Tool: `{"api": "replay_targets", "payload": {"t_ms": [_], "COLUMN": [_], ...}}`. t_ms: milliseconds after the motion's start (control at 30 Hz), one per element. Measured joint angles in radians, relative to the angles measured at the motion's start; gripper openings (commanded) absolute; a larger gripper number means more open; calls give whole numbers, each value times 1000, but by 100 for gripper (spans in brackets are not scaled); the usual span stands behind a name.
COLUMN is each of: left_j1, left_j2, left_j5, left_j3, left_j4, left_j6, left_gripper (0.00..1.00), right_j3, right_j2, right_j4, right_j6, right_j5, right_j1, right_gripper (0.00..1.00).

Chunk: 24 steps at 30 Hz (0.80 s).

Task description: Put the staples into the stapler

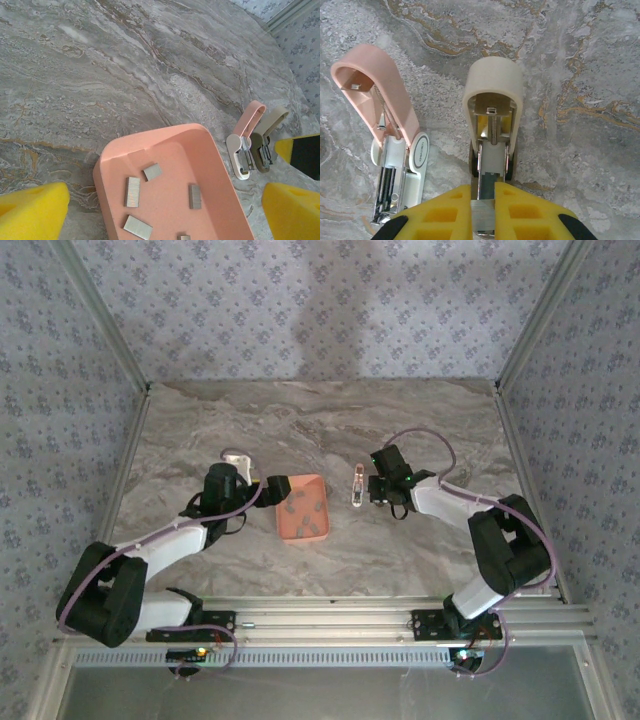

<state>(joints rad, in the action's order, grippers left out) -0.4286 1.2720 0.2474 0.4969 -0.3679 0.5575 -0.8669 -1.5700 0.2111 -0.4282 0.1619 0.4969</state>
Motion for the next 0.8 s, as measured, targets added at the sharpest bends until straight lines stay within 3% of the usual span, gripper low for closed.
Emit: {"api": "replay_targets", "payload": {"t_ms": [800], "left_j1": [0], "left_j2": [0], "left_j5": [3], "left_j3": [0], "left_j4": [0], "left_j6": [-8], "left_gripper": [98], "right_j3": [-1], "right_j2": [-28], "right_j4": [-6], "right_j6": [12], "right_j5": [13], "right_j1": [-9], "right_gripper": [13]}}
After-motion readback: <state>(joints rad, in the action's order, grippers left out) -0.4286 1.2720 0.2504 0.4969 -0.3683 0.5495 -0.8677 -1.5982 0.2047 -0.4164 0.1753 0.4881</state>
